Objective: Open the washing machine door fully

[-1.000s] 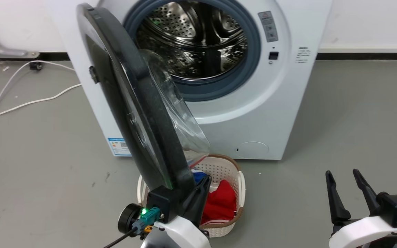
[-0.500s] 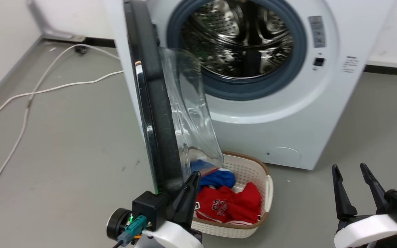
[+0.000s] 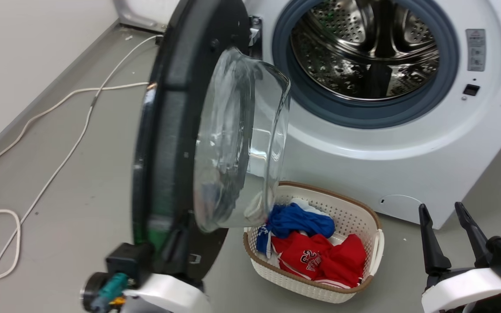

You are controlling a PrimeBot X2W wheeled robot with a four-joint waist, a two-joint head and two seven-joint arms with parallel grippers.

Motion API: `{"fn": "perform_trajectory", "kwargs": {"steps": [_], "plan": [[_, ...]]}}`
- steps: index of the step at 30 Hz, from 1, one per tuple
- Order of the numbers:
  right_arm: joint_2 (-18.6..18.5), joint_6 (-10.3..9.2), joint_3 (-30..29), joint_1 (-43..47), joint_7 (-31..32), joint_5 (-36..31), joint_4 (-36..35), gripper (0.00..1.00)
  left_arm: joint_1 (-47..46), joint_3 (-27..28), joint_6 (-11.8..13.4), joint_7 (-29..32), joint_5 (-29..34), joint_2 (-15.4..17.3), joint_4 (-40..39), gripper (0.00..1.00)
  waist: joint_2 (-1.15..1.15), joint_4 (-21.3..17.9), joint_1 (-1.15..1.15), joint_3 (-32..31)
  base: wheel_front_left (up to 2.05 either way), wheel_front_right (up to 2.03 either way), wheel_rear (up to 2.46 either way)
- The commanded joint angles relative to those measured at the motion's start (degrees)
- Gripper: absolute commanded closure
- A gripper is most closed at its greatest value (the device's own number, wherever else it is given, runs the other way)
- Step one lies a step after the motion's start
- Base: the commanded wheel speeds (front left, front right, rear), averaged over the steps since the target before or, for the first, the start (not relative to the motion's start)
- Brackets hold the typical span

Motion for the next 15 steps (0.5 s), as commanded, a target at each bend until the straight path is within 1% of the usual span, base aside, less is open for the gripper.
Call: {"fn": "perform_trajectory", "kwargs": {"steps": [1,3,6,9,15], "plan": [[0.04,0.0,0.03,-0.97,0.01,0.26,-0.19,0.0,0.34,1.74,0.67,-0.45,-0.65,1.15,0.52,1.0,0.0,0.66,0.0,0.51,0.0,0.0,0.0],[0.04,0.0,0.13,-1.08,0.0,0.19,-0.41,0.0,0.09,3.65,0.44,-0.8,-1.53,2.16,0.96,1.0,0.0,0.84,0.0,0.88,0.0,0.0,0.0],[0.04,0.01,0.67,-1.92,0.22,-0.14,-0.82,0.0,-0.87,7.42,0.77,-1.79,-2.65,4.05,2.12,1.0,0.0,0.56,0.0,1.94,0.0,0.0,0.0],[0.04,0.0,1.08,-2.89,0.47,-0.74,-1.21,0.0,-1.96,10.7,0.93,-3.34,-4.05,5.0,3.49,1.0,0.0,-0.02,0.0,3.4,0.0,0.0,0.0],[0.05,0.0,1.42,-5.35,1.44,-2.85,-2.58,0.0,-5.09,16.74,-0.32,-5.83,-6.68,7.97,9.18,1.0,0.0,-1.06,0.0,6.37,0.0,0.0,0.0]]}}
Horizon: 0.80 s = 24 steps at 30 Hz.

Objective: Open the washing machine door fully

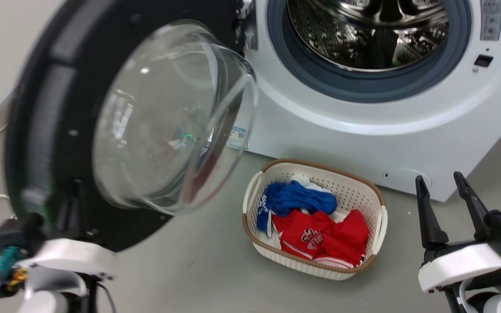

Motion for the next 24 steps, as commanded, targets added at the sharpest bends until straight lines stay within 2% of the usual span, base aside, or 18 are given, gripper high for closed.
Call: {"fn": "perform_trajectory", "kwargs": {"steps": [1,12,13,24], "plan": [[0.04,0.01,0.05,-1.03,0.35,-0.88,-0.66,0.0,-1.49,1.99,-0.15,-0.71,-0.84,1.14,1.87,1.0,0.0,-0.72,0.0,1.43,0.0,0.0,0.0],[-1.13,0.01,-0.88,-2.94,2.07,-1.78,-2.76,0.0,-5.86,9.72,-2.79,-3.38,-5.89,5.15,11.84,1.0,0.0,-1.24,0.0,5.76,0.0,0.0,0.0],[-1.33,0.01,-1.2,-3.09,2.37,-1.88,-2.97,0.0,-7.15,10.74,-4.37,-3.94,-6.97,6.04,14.73,1.0,0.0,-1.06,0.0,6.13,0.0,0.0,0.0],[-1.26,0.0,-1.74,-3.59,2.27,-1.56,-1.81,0.0,-12.54,10.24,-9.03,-4.93,-8.45,7.34,22.87,1.0,0.0,-0.11,0.0,5.31,0.0,0.0,0.0]]}}
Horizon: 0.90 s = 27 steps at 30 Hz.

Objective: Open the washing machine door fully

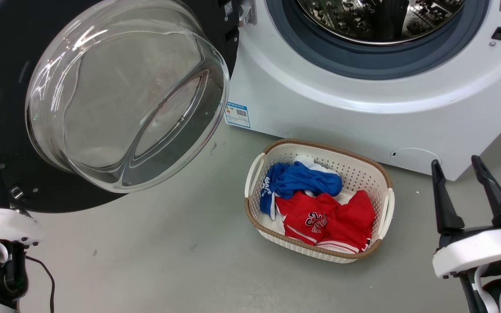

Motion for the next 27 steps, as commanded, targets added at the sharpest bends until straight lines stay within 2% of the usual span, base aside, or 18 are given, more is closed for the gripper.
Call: {"fn": "perform_trajectory", "kwargs": {"steps": [1,5,10,20,27], "plan": [[0.11,-0.01,-0.5,-0.63,-0.47,0.36,0.22,0.0,-1.02,-0.04,-0.24,-0.32,0.03,0.5,0.73,1.0,0.0,-0.03,0.0,-0.41,0.0,0.0,0.0],[0.45,0.0,-1.23,-0.1,-0.92,0.49,0.71,0.0,-1.45,-0.72,-0.91,-0.7,0.57,0.63,2.53,1.0,0.0,-0.57,0.0,-1.74,0.0,0.0,0.0],[0.92,-0.01,-0.71,1.62,-1.86,0.87,2.19,0.0,3.16,-1.1,0.32,-1.52,1.74,0.2,0.79,1.0,0.0,-2.07,0.0,-5.3,0.0,0.0,0.0],[1.31,-0.01,0.38,5.37,-2.54,1.85,4.46,0.0,17.69,-4.21,6.68,-0.3,5.88,-2.04,-13.57,1.0,0.0,-4.46,0.0,-11.17,0.0,0.0,0.0],[1.33,-0.01,0.7,7.06,-2.69,3.31,5.11,0.0,22.71,-9.45,8.99,2.87,8.14,-4.51,-22.82,1.0,0.0,-6.84,0.0,-12.83,0.0,0.0,0.0]]}}
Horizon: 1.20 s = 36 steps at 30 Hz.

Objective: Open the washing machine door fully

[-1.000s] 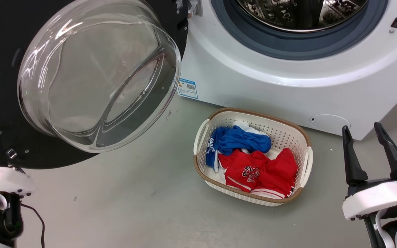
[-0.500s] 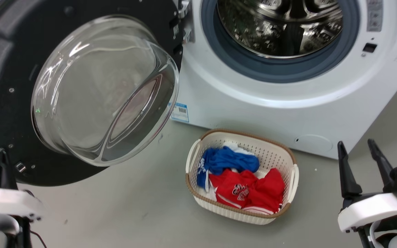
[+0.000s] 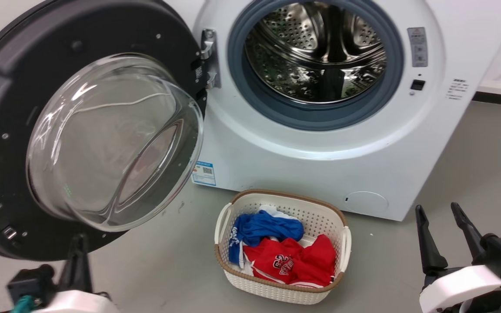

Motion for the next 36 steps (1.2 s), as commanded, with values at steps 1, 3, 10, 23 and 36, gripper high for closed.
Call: {"fn": "perform_trajectory", "kwargs": {"steps": [1,3,10,23,36], "plan": [[0.11,-0.01,0.14,0.73,-0.24,0.46,0.1,0.0,0.43,-1.21,0.39,0.73,0.96,-0.5,-1.08,1.0,0.0,-1.15,0.01,-0.52,0.0,0.0,0.0],[0.1,-0.01,0.33,0.7,-0.12,0.66,0.35,0.0,0.01,-2.71,0.53,1.84,1.62,-0.86,-2.17,1.0,0.0,-2.45,0.01,-0.63,0.0,0.0,0.0],[0.11,-0.01,0.94,0.66,-0.15,0.79,1.08,0.0,-4.15,-6.55,-0.74,3.79,3.8,-0.85,-2.4,1.0,0.0,-7.63,0.01,-0.57,0.0,0.0,0.0],[0.11,0.0,2.85,-1.01,-1.07,0.96,3.37,0.0,-9.05,-8.75,-1.01,3.62,5.99,-0.9,1.79,0.0,0.0,-15.62,0.01,-0.52,0.0,0.0,0.0],[0.11,-0.01,3.17,-1.51,-1.97,1.29,4.16,0.0,-7.61,-9.17,-0.64,2.76,5.75,-0.86,2.35,0.0,0.0,-16.49,0.01,-0.35,0.0,0.0,0.0]]}}
